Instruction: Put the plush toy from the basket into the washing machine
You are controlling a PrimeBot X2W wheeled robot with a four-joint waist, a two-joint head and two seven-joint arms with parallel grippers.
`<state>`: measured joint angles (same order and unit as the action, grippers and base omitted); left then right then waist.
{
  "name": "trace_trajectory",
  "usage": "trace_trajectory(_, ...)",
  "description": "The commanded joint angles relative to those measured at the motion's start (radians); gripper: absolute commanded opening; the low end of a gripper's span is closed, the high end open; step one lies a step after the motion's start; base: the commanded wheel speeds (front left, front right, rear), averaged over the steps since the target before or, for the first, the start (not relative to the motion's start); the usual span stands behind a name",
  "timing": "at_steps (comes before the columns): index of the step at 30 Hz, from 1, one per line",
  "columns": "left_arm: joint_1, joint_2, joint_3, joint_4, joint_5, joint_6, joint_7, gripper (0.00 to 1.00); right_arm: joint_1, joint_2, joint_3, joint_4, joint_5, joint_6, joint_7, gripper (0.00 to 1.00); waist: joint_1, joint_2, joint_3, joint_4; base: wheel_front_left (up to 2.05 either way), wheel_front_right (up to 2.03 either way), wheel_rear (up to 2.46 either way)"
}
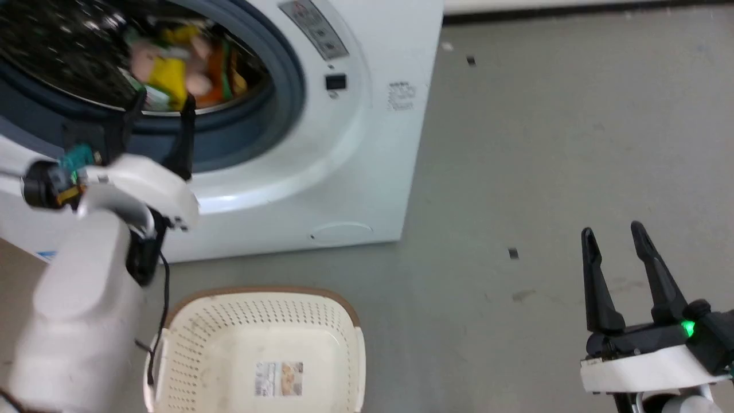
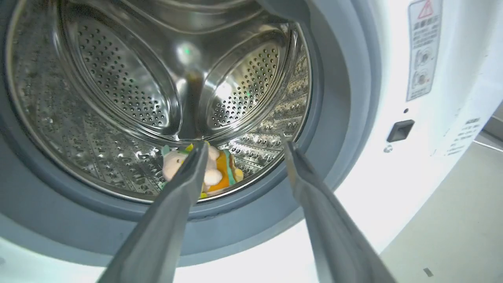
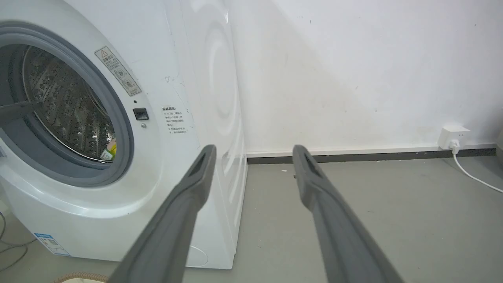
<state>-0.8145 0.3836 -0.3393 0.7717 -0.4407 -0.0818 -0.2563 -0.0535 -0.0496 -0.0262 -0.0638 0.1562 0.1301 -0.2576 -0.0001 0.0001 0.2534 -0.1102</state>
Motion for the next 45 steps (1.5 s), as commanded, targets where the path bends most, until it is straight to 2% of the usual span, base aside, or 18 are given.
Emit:
trace_trajectory(1,0.063,-0.011,0.015,-0.046,0.003,0.023,-0.005,1.00,0.019,-0.001,-0.002,0.008,-0.006,0.001,-0.004,1.00,0.0001,-0.0001,-0.098,0.068,0.00,0.00,0.00)
trace_trajectory(9,0.411,-0.064,0.086,-0.344,0.041,0.127,-0.005,1.00,0.075,-0.001,0.016,0.039,-0.013,0.001,-0.004,1.00,0.0001,-0.0001,-0.192,0.106,0.00,0.00,0.00)
trace_trajectory(18,0.691,-0.122,0.133,-0.534,0.075,0.211,-0.005,1.00,0.107,-0.001,0.031,0.064,-0.006,0.001,-0.004,1.00,0.0001,-0.0001,-0.250,0.124,0.00,0.00,0.00)
trace_trajectory(28,0.847,-0.191,0.153,-0.610,0.104,0.205,-0.005,1.00,0.129,-0.001,0.039,0.071,0.002,0.001,-0.004,1.00,0.0001,-0.0001,-0.264,0.128,0.00,0.00,0.00)
trace_trajectory(31,0.868,-0.196,0.158,-0.638,0.148,0.197,-0.005,1.00,0.132,-0.001,0.040,0.073,0.004,0.001,-0.004,1.00,0.0001,-0.0001,-0.267,0.127,0.00,0.00,0.00)
trace_trajectory(32,0.871,-0.196,0.159,-0.647,0.161,0.196,-0.005,0.00,0.133,-0.001,0.040,0.074,0.003,0.001,-0.004,0.00,0.0001,-0.0001,-0.267,0.127,0.00,0.00,0.00)
trace_trajectory(45,0.858,-0.202,0.168,-0.649,0.175,0.194,0.017,0.00,0.112,0.000,0.036,0.070,-0.012,0.000,0.017,0.00,0.0001,-0.0001,-0.267,0.126,0.00,0.00,0.00)
